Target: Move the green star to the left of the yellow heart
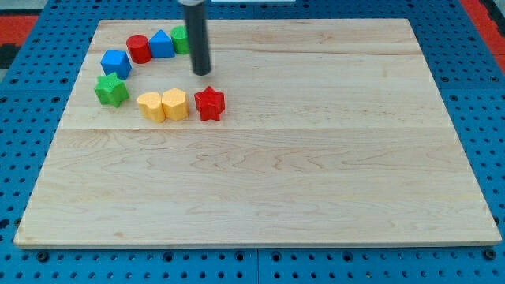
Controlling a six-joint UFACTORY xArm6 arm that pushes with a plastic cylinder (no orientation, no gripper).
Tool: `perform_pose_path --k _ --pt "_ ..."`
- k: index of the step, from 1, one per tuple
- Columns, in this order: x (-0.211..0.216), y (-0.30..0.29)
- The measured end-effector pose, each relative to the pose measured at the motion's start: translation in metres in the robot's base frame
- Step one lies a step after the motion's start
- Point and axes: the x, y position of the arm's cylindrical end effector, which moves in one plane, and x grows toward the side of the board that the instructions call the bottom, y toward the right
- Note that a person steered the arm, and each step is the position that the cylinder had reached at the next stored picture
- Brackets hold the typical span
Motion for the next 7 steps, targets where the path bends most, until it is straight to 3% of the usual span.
perform_pose_path --k 2,5,7 --pt "-0.030 -0.056" --pt "-0.035 -0.110" --pt "0.014 -0.110"
